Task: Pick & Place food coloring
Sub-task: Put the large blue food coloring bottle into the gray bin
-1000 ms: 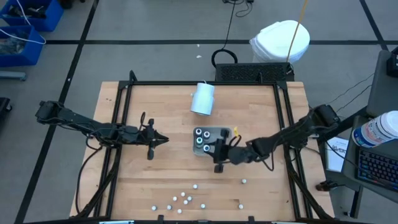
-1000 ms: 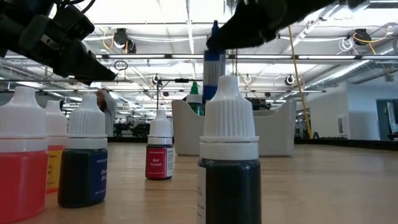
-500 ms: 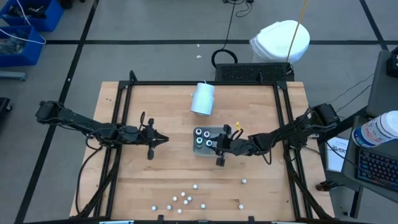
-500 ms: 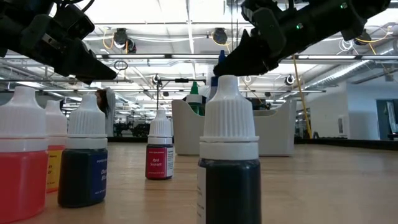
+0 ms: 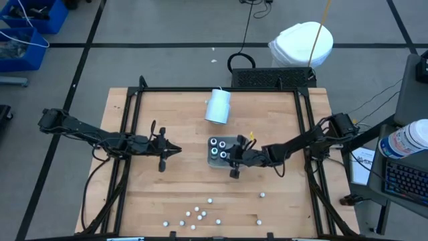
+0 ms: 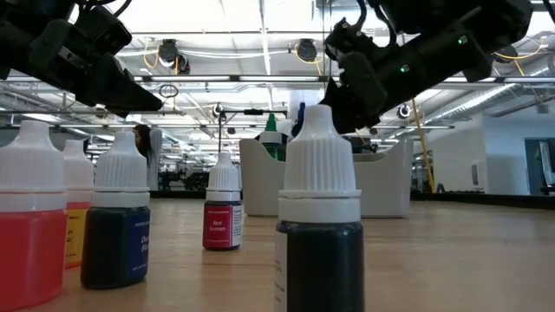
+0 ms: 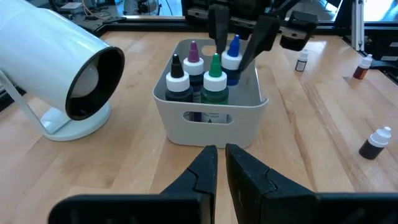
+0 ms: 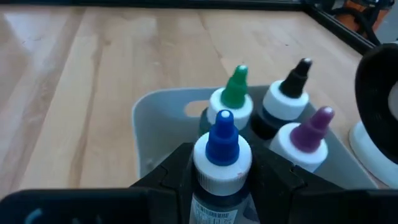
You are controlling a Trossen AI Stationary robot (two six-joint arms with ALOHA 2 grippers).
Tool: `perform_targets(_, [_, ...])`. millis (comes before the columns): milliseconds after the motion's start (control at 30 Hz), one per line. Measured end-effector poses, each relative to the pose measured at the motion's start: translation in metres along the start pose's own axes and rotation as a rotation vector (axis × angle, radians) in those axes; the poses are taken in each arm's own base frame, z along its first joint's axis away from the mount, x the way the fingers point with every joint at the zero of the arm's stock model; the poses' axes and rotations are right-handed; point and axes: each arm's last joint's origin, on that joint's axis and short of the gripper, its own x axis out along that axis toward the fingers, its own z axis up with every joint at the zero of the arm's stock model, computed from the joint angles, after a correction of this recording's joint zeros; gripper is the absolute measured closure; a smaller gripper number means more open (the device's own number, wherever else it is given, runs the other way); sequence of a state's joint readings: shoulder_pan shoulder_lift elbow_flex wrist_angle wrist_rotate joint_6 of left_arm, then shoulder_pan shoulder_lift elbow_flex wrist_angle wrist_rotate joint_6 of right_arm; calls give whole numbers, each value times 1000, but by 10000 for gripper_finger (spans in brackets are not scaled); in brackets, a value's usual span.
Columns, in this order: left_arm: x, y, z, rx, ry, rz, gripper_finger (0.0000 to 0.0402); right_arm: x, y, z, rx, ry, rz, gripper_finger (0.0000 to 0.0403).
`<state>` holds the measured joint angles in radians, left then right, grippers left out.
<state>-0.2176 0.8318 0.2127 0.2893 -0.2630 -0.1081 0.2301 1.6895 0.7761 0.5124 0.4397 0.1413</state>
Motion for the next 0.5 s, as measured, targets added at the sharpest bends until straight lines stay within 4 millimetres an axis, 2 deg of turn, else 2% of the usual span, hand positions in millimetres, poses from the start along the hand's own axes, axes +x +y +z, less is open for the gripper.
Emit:
perform_targets(300, [0,0,0,0,0,0,360,6,-5,-4,36,20,12,288])
perform_targets(500, [0,0,0,0,1,1,360,18,-4,-13,65,7,16,285])
